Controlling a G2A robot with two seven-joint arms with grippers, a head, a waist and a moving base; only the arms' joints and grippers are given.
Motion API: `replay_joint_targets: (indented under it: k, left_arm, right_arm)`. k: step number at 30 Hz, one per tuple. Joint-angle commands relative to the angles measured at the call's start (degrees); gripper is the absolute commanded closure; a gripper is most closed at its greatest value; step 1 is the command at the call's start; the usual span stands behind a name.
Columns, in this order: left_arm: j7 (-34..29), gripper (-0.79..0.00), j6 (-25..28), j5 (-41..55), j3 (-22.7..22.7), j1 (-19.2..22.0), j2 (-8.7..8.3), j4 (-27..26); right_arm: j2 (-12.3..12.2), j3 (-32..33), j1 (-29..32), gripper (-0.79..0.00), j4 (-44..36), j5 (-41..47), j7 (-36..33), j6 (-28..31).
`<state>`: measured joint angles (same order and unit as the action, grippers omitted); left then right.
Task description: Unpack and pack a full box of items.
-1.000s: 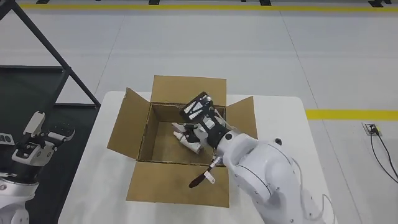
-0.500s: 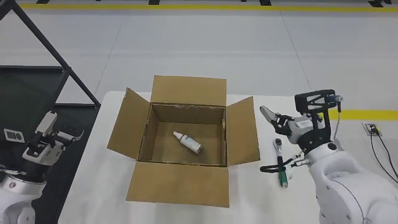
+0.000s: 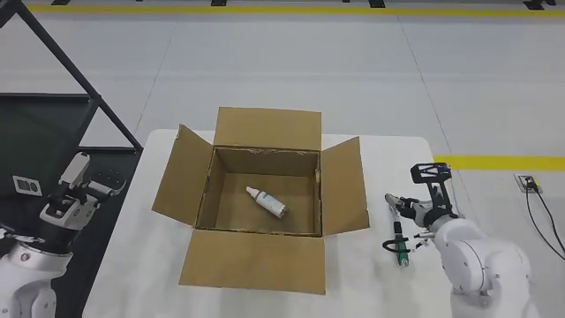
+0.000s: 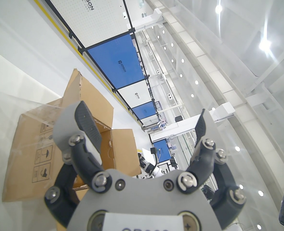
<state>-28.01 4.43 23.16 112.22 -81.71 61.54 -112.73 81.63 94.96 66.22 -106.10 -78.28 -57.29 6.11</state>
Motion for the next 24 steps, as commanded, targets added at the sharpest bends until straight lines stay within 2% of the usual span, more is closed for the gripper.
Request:
replay_joint_targets:
  k: [1, 4, 7, 11, 13, 14, 18, 24]
  left_arm:
    - [0.0, -0.785, -0.2, -0.4, -0.3, 0.2, -0.03, -0.2]
    - [-0.1, -0.785, -0.4, -0.8, -0.8, 0.4, -0.07, -0.5]
    - [-0.2, -0.785, -0.4, -1.0, -1.1, 0.6, -0.10, -0.6]
    - [-0.2, -0.785, -0.5, -1.2, -1.2, 0.7, -0.14, -0.7]
    - [-0.2, -0.785, -0.5, -1.2, -1.2, 0.7, -0.15, -0.7]
    - [-0.1, -0.785, -0.5, -1.3, -1.1, 0.7, -0.16, -0.7]
    - [0.0, -0.785, -0.5, -1.4, -1.1, 0.5, -0.18, -0.8]
    - [0.1, -0.785, -0.5, -1.2, -1.2, 0.2, -0.18, -1.2]
  right_arm:
    - [-0.2, 0.0, -0.4, -0.785, 3.9, 0.7, -0.2, 1.0]
    - [-0.3, -0.6, -1.7, -0.785, 8.4, 1.0, -0.6, 0.6]
    - [-0.5, -0.6, -2.7, -0.680, 11.8, 2.2, -0.5, 0.5]
    - [-0.7, -0.9, -3.9, -0.585, 15.4, 1.6, -1.1, -1.5]
    - [-0.8, -0.9, -4.5, -0.610, 16.6, 2.0, -1.1, -1.5]
    - [-0.9, -0.9, -4.6, -0.597, 17.1, 2.3, -1.1, -1.5]
    - [-1.2, -1.3, -4.8, -0.449, 18.0, 2.5, -1.6, -1.3]
    - [-1.5, -2.5, -5.9, -0.379, 19.4, 1.2, -2.4, -2.6]
